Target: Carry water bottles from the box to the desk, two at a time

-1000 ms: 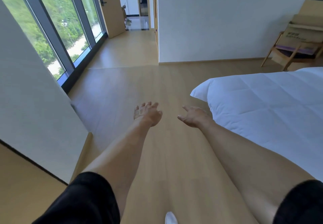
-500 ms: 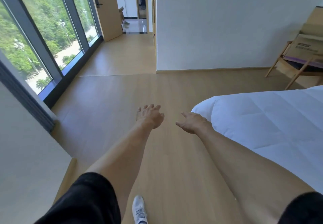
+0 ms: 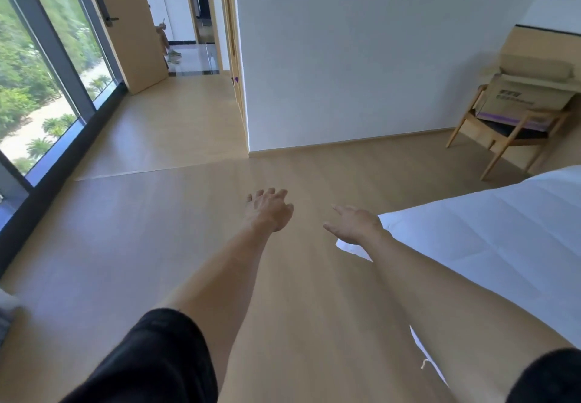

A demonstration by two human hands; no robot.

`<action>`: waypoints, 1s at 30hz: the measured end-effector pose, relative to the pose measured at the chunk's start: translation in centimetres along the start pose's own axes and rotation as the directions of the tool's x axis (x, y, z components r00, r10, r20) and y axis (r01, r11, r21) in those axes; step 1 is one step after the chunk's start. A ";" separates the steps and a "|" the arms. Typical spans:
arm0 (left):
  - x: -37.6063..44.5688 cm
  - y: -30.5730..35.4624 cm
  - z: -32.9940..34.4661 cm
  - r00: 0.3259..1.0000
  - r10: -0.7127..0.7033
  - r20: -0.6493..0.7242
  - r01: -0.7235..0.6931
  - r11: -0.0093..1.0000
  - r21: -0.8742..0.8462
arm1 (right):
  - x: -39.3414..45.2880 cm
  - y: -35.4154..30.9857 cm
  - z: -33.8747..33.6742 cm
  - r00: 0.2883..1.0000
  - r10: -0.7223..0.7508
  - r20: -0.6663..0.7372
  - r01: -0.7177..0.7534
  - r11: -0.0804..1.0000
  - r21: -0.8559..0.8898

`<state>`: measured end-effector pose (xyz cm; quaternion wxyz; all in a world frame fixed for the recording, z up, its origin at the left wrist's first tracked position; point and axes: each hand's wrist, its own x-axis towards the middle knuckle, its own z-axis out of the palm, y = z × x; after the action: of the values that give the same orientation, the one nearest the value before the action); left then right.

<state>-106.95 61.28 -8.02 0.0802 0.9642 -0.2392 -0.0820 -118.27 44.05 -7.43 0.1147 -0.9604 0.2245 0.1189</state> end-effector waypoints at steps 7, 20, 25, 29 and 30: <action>12.8 0.6 0.2 0.996 0.078 0.042 -0.079 0.997 0.009 | 11.0 -0.1 -2.6 0.997 0.080 -0.008 -0.080 0.997 0.006; 39.4 3.4 -3.9 0.990 0.124 0.060 -0.131 0.984 0.120 | 37.3 2.1 -9.9 0.994 0.099 -0.036 -0.095 0.991 0.092; 48.9 5.0 -5.2 0.992 0.117 0.054 -0.122 0.987 0.106 | 46.1 3.1 -13.5 0.995 0.097 -0.036 -0.093 0.992 0.082; 55.2 6.0 -5.2 0.990 0.120 0.077 -0.128 0.985 0.114 | 51.9 3.8 -14.9 0.994 0.111 -0.024 -0.109 0.990 0.085; 56.9 6.3 -5.2 0.988 0.131 0.083 -0.140 0.984 0.111 | 53.4 4.1 -15.3 0.993 0.118 -0.026 -0.115 0.989 0.092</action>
<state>-59.18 29.38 -8.52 0.0201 0.9449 -0.3115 -0.0988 -70.95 14.72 -8.56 0.1472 -0.9412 0.2871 0.1003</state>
